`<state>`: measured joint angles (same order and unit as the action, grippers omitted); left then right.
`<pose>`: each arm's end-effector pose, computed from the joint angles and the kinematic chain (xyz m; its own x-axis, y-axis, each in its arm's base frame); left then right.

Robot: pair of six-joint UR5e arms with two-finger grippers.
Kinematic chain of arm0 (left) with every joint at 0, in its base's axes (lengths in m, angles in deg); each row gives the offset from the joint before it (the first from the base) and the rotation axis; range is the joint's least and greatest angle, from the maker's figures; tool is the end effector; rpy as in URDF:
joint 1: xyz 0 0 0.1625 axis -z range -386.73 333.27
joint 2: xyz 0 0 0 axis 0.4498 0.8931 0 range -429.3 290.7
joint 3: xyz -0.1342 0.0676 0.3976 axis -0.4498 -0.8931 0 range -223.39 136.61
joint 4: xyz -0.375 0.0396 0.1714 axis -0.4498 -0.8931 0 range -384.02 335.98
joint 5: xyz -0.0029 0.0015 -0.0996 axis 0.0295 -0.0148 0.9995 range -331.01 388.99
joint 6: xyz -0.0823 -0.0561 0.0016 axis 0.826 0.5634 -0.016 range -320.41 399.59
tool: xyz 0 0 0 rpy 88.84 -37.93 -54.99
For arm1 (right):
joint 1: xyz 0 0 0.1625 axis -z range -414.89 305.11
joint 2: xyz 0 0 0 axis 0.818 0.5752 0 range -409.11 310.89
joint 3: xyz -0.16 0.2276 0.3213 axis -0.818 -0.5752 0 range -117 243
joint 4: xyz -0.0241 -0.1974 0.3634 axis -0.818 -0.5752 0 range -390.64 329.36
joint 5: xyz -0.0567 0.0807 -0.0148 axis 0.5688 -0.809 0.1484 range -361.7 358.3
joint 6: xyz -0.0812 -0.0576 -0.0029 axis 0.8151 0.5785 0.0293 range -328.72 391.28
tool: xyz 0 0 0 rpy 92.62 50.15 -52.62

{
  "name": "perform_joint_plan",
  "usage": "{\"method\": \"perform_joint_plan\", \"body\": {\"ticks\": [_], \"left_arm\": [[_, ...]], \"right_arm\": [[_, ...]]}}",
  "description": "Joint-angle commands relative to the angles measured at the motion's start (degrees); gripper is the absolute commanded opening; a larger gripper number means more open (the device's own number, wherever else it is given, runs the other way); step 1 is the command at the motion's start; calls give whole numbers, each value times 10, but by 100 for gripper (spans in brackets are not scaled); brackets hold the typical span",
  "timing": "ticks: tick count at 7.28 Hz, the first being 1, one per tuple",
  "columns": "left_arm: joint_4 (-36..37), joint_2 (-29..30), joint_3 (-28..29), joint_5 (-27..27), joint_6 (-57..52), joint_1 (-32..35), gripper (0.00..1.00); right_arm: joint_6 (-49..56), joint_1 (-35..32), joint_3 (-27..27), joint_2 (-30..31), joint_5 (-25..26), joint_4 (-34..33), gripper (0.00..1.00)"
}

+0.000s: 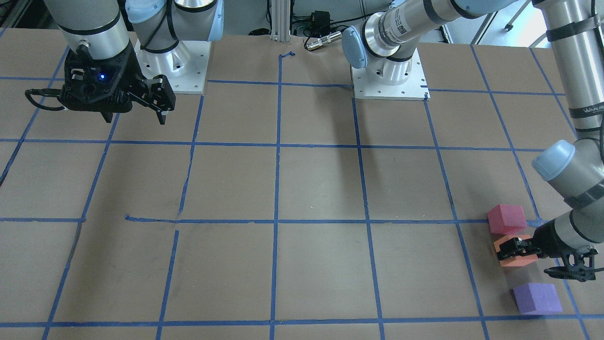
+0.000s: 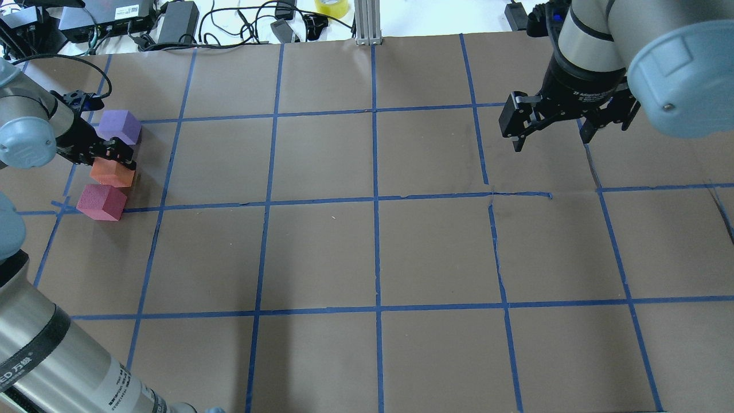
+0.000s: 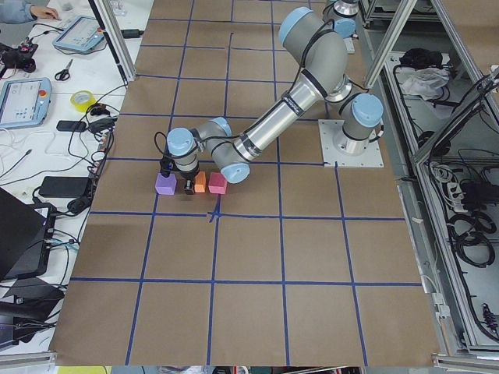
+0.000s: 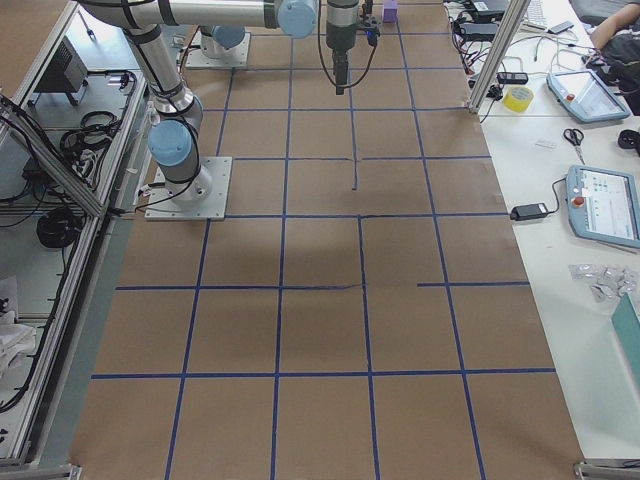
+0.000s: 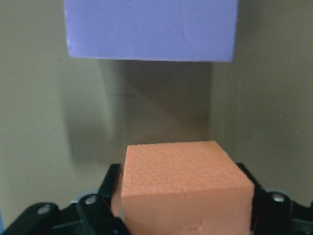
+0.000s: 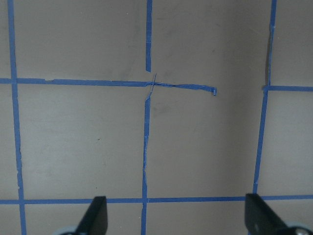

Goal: Arrange blocks in a line
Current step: 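Open the left gripper and raise it away from the cubes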

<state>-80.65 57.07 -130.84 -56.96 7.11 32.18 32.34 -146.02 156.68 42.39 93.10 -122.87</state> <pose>0.2293 -0.6519 0.1863 -0.9976 0.0250 0.0638 0.0230 0.9992 -0.0314 0.1344 -0.4781 0.4733 -0.9958 -0.0380 0.0837 -0.0381 0.9993 0.0008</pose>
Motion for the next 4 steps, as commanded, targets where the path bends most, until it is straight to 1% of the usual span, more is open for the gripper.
{"method": "perform_joint_plan", "body": {"ticks": [1, 2, 3, 4], "left_arm": [[-17, -41, 7, -11, 0, 23, 99], [-88, -82, 15, -71, 6, 50, 100], [-158, -141, 22, -79, 13, 76, 100], [-219, -208, 44, -80, 28, 102, 100]], "right_arm": [[0, 0, 6, 2, 0, -1, 100], [0, 1, 6, 2, -1, -1, 100], [-1, 0, 6, 2, -1, -1, 100], [0, 0, 6, 2, 0, -1, 100]]}}
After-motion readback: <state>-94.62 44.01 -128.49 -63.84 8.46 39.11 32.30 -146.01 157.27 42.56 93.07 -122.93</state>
